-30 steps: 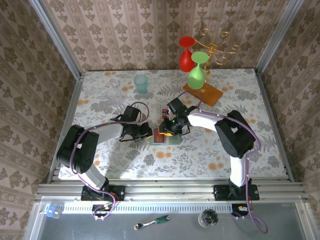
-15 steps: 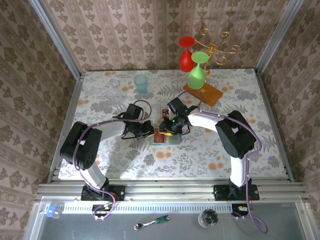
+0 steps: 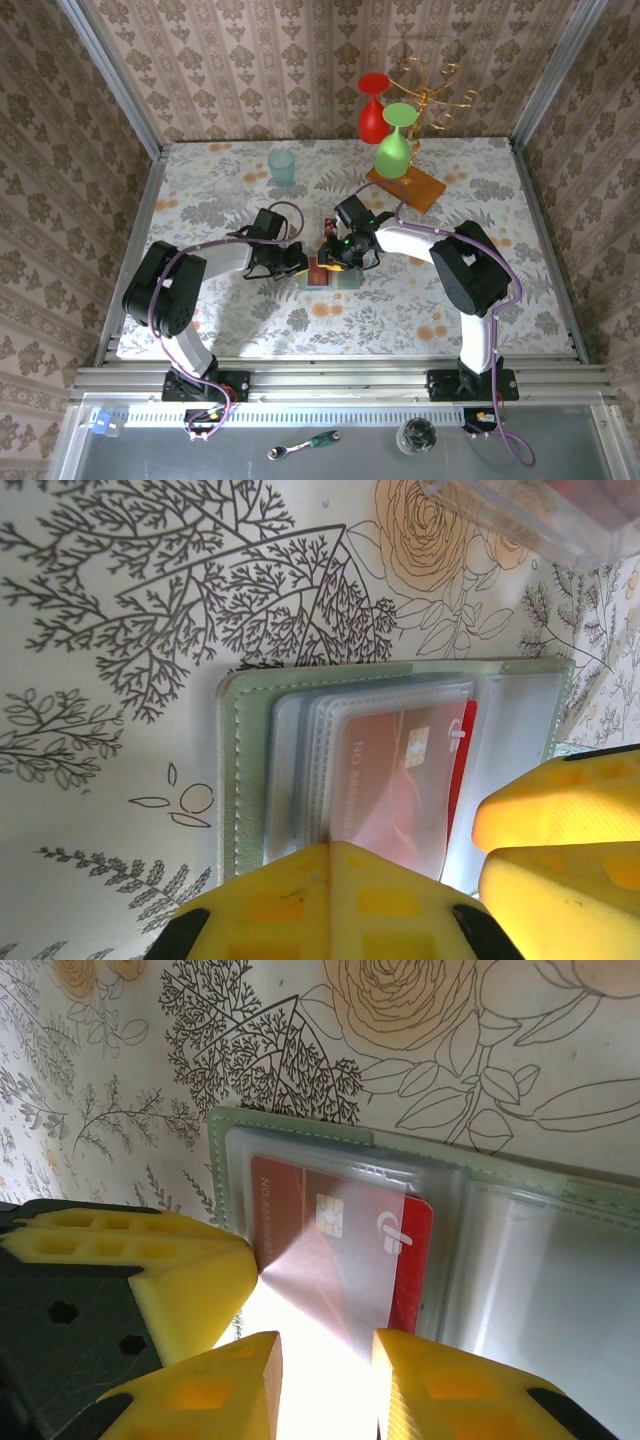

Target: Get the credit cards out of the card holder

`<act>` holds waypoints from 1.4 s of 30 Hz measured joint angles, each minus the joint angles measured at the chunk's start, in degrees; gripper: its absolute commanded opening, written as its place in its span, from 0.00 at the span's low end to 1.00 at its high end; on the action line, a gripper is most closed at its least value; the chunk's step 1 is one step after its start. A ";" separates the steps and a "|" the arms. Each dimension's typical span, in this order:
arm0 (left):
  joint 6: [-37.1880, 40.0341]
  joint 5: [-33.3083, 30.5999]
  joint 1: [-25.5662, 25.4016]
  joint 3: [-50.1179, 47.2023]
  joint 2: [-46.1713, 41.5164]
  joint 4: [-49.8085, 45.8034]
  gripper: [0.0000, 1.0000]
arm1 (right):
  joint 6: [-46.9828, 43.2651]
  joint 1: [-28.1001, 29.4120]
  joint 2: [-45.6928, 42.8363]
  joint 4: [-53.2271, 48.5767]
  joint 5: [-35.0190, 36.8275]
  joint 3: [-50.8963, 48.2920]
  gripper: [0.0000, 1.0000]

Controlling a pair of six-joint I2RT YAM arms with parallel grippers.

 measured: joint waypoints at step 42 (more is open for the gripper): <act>0.39 -0.46 0.00 -0.07 -1.01 -0.92 0.05 | -3.30 -0.02 -1.92 -4.61 5.57 -0.07 0.31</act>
